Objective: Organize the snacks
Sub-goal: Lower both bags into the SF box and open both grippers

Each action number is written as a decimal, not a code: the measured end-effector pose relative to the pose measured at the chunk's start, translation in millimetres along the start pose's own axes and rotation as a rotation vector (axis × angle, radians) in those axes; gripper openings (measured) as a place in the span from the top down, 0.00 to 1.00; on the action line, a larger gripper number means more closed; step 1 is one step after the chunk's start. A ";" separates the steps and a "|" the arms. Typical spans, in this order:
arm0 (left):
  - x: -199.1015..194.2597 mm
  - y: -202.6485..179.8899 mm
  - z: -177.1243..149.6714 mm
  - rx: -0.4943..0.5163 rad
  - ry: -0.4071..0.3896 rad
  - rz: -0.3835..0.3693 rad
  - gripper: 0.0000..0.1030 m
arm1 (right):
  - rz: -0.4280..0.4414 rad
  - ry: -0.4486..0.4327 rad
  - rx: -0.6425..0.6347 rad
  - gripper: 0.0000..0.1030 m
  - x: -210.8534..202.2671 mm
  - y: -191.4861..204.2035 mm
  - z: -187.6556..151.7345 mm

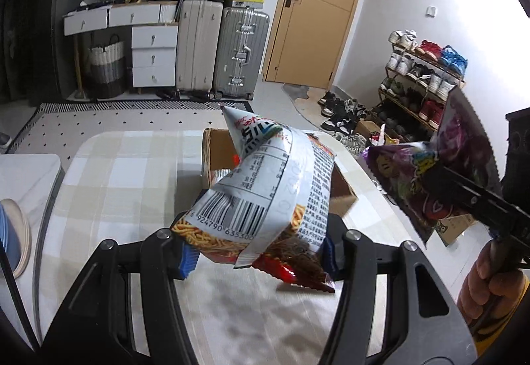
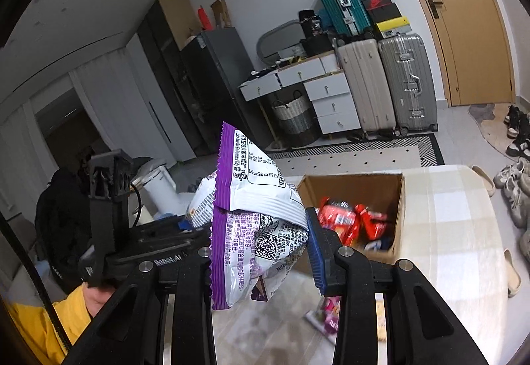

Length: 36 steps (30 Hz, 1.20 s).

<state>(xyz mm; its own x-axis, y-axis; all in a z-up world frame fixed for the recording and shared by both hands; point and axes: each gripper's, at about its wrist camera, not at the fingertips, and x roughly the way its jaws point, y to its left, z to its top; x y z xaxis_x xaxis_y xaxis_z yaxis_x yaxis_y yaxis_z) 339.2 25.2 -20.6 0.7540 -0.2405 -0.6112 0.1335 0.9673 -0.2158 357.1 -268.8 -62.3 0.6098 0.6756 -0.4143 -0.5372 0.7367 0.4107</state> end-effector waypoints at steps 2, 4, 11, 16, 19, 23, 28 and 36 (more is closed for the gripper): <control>21.3 4.0 15.2 -0.001 0.014 0.017 0.48 | -0.007 0.011 0.011 0.67 12.3 -8.8 13.5; 40.9 4.3 29.2 0.004 0.027 0.013 0.48 | -0.021 0.026 0.021 0.67 24.6 -18.0 23.6; 103.0 4.1 68.7 0.007 0.045 0.033 0.48 | -0.059 0.092 0.032 0.67 69.3 -49.2 43.6; 143.1 6.5 92.9 0.006 0.069 0.049 0.48 | -0.078 0.132 0.058 0.67 98.4 -70.8 43.1; 169.5 10.9 101.5 0.007 0.091 0.066 0.48 | -0.086 0.142 0.073 0.67 107.9 -80.1 40.8; 204.0 14.9 111.0 0.023 0.127 0.076 0.48 | -0.091 0.156 0.074 0.67 113.6 -86.5 35.8; 229.8 16.9 113.0 0.036 0.144 0.067 0.48 | -0.103 0.175 0.062 0.67 121.8 -87.8 34.5; 251.0 13.5 108.4 0.052 0.159 0.066 0.47 | -0.108 0.194 0.066 0.67 128.3 -91.1 27.6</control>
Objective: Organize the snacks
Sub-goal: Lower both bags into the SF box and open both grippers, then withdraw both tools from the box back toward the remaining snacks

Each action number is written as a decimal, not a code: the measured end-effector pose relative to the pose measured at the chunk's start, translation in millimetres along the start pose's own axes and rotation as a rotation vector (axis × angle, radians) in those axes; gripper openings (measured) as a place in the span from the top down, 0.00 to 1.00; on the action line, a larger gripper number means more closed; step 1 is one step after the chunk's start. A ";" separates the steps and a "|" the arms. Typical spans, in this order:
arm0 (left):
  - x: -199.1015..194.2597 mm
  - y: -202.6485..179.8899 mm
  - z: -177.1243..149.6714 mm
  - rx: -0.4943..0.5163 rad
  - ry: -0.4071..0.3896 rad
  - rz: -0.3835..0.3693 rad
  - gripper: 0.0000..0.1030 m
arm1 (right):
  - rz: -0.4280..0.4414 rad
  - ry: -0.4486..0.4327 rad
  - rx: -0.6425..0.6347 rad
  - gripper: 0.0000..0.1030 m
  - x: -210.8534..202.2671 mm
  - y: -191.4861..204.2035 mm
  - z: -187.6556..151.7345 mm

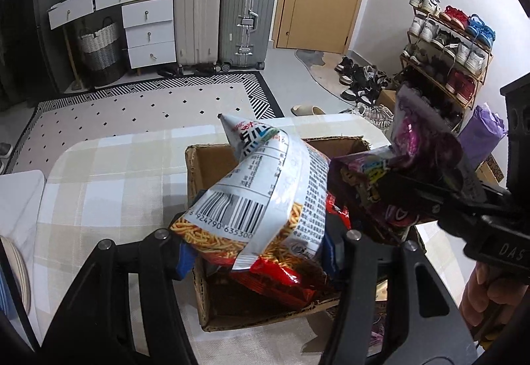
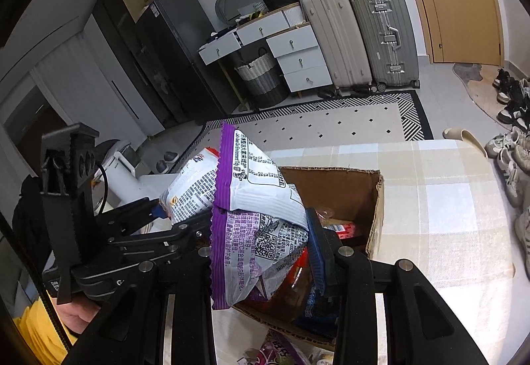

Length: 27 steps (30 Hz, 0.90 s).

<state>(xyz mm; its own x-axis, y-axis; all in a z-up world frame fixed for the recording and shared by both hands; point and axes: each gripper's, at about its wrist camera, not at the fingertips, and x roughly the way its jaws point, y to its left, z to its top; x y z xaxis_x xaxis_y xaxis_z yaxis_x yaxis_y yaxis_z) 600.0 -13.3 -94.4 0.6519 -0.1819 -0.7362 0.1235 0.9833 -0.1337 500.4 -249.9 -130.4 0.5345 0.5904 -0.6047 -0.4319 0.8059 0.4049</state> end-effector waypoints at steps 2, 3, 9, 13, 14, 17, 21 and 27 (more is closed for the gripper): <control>-1.3 0.6 -1.6 0.001 0.001 -0.007 0.43 | -0.007 0.002 0.001 0.67 2.2 0.2 -1.6; -1.9 -0.1 -5.7 0.003 0.002 -0.007 0.42 | -0.006 0.007 0.002 0.67 2.9 0.5 -2.0; -8.9 -4.3 -13.1 0.021 -0.029 0.006 0.39 | -0.028 -0.009 -0.028 0.67 -0.5 5.0 -2.9; -20.7 -1.6 -17.4 0.018 -0.051 0.008 0.39 | -0.065 -0.003 -0.029 0.67 0.0 2.1 -3.3; -23.4 -0.4 -17.9 0.018 -0.051 0.009 0.39 | -0.081 0.000 -0.033 0.67 0.7 1.7 -3.7; -35.5 1.2 -25.4 0.026 -0.055 0.014 0.39 | -0.120 0.005 -0.024 0.66 1.9 -1.0 -5.9; -55.0 -1.3 -43.6 0.034 -0.054 0.017 0.39 | -0.169 0.004 -0.040 0.67 0.9 -0.1 -7.6; -69.0 -0.6 -67.3 0.033 -0.038 0.046 0.38 | -0.198 0.020 -0.048 0.62 -1.5 3.3 -8.9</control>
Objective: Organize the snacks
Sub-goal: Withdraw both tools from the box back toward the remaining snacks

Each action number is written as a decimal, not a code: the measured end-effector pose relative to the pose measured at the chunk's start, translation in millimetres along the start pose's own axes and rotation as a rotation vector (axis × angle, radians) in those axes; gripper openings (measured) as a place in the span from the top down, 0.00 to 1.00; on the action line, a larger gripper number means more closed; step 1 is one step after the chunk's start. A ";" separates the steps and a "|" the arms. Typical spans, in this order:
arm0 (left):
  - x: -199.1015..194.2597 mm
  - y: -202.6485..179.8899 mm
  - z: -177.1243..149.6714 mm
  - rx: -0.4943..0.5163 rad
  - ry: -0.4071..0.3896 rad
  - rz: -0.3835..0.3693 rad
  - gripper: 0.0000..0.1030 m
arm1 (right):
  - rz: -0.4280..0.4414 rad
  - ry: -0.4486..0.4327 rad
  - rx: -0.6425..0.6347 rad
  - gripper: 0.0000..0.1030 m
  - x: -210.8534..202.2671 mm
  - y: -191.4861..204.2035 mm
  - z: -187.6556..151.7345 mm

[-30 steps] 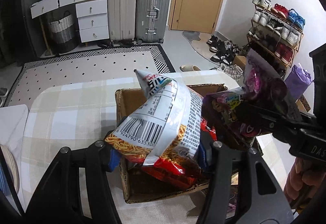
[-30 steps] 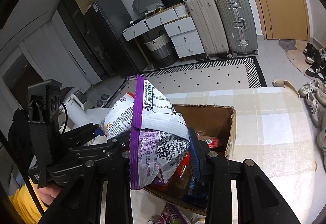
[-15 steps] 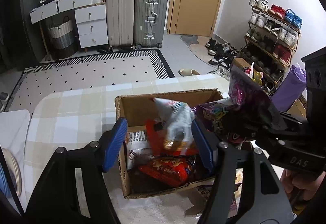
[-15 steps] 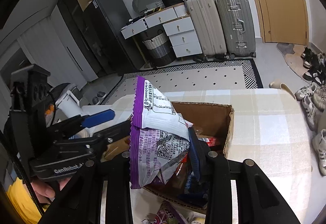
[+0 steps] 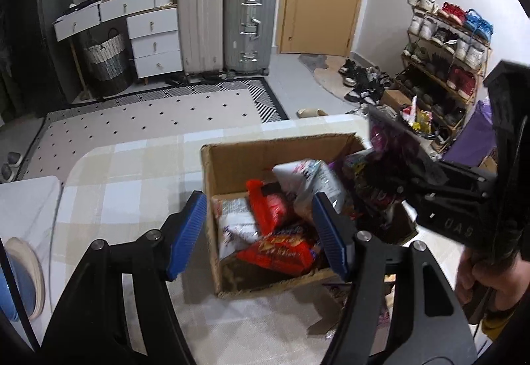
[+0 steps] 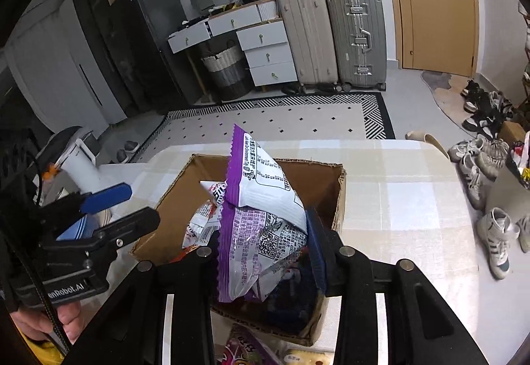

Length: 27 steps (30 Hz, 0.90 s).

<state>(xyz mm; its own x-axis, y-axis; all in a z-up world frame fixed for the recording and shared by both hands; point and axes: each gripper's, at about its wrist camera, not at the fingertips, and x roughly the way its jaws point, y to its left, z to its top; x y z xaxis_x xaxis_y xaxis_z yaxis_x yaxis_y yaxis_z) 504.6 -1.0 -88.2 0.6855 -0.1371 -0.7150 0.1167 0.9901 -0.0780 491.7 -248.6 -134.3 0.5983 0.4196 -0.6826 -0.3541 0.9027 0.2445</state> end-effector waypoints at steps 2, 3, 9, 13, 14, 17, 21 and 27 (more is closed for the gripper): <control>-2.3 -0.1 -2.9 -0.010 0.004 -0.010 0.39 | -0.007 -0.001 -0.014 0.61 -2.4 2.8 -0.6; -3.8 1.9 -4.9 -0.016 0.006 -0.013 0.39 | -0.006 0.001 -0.014 0.60 -3.3 2.6 -1.2; -17.2 0.1 -10.9 -0.013 0.006 -0.019 0.38 | 0.019 -0.019 -0.030 0.51 -12.6 13.9 1.1; -27.8 -4.8 -14.0 -0.006 0.010 -0.027 0.38 | 0.036 -0.030 -0.057 0.41 -21.1 26.9 1.6; -31.2 -5.1 -15.5 -0.006 0.011 -0.029 0.38 | 0.039 -0.036 -0.063 0.41 -23.8 29.7 1.9; -42.0 -4.3 -20.5 -0.008 0.005 -0.024 0.38 | 0.053 -0.065 -0.084 0.41 -36.3 37.7 1.3; -62.6 -3.1 -27.5 -0.013 -0.008 -0.016 0.38 | 0.084 -0.093 -0.083 0.41 -57.8 44.5 -1.8; -98.7 -7.6 -38.3 -0.012 -0.030 -0.022 0.38 | 0.115 -0.140 -0.055 0.41 -101.2 43.5 -11.1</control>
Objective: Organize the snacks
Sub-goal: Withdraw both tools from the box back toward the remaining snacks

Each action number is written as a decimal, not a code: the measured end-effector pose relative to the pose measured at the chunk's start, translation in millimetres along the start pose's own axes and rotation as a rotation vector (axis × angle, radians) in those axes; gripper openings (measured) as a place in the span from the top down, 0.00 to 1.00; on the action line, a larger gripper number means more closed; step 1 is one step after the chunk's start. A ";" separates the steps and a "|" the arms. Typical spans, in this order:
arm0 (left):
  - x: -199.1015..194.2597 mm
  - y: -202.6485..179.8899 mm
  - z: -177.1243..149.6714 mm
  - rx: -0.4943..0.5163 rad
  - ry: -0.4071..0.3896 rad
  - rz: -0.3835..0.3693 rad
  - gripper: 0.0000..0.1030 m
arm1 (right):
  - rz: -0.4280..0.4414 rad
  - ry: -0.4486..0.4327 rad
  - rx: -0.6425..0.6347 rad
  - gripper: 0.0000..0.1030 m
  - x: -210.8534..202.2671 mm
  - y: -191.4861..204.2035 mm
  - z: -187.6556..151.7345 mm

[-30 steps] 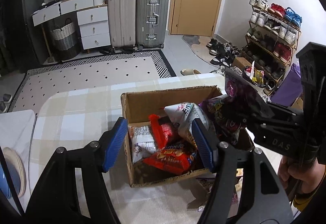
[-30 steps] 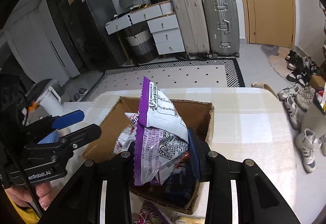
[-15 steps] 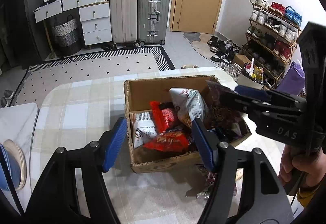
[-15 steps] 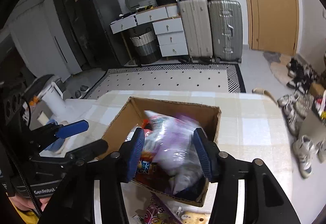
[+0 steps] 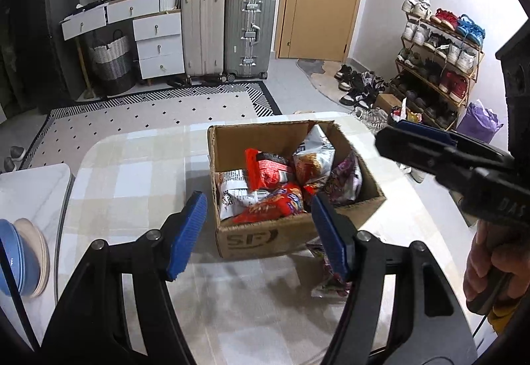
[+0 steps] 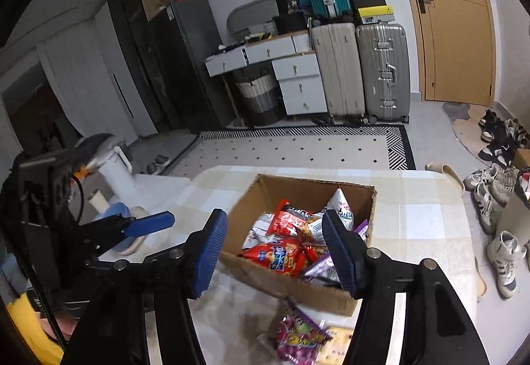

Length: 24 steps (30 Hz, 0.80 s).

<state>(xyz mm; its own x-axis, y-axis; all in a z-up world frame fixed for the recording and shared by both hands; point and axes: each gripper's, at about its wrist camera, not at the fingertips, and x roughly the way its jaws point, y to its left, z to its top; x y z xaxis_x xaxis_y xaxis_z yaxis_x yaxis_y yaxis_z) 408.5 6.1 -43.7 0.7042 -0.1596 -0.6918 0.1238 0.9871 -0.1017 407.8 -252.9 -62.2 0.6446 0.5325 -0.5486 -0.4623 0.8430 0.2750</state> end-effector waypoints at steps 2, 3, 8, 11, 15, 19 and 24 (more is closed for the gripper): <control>-15.2 -3.8 -3.3 0.001 -0.017 0.004 0.38 | 0.003 -0.012 0.005 0.41 -16.6 0.1 -3.9; -23.4 -5.2 -4.2 -0.002 -0.026 0.009 0.38 | 0.003 -0.016 0.003 0.41 -25.1 1.0 -6.9; -66.5 -16.1 -14.4 -0.007 -0.076 0.015 0.37 | -0.004 -0.061 -0.024 0.28 -69.5 6.2 -30.4; -93.0 -27.0 -23.7 -0.005 -0.108 0.008 0.26 | 0.012 -0.079 -0.029 0.28 -93.3 8.7 -48.6; -127.6 -44.3 -42.6 0.010 -0.141 0.011 0.24 | 0.014 -0.110 -0.029 0.24 -122.5 9.4 -74.6; -156.7 -57.2 -64.5 0.021 -0.165 -0.009 0.22 | -0.014 -0.163 -0.041 0.15 -155.7 15.2 -107.9; -190.8 -69.9 -100.3 0.031 -0.231 0.001 0.21 | -0.041 -0.222 -0.065 0.05 -183.7 24.2 -156.7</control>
<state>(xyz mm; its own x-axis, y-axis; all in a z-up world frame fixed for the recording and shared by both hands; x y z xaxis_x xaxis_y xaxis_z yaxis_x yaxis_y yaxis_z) 195.4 -31.1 23.7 0.8453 -0.1609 -0.5095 0.1419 0.9869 -0.0763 182.8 -342.3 -78.5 0.7785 0.5073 -0.3697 -0.4662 0.8616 0.2006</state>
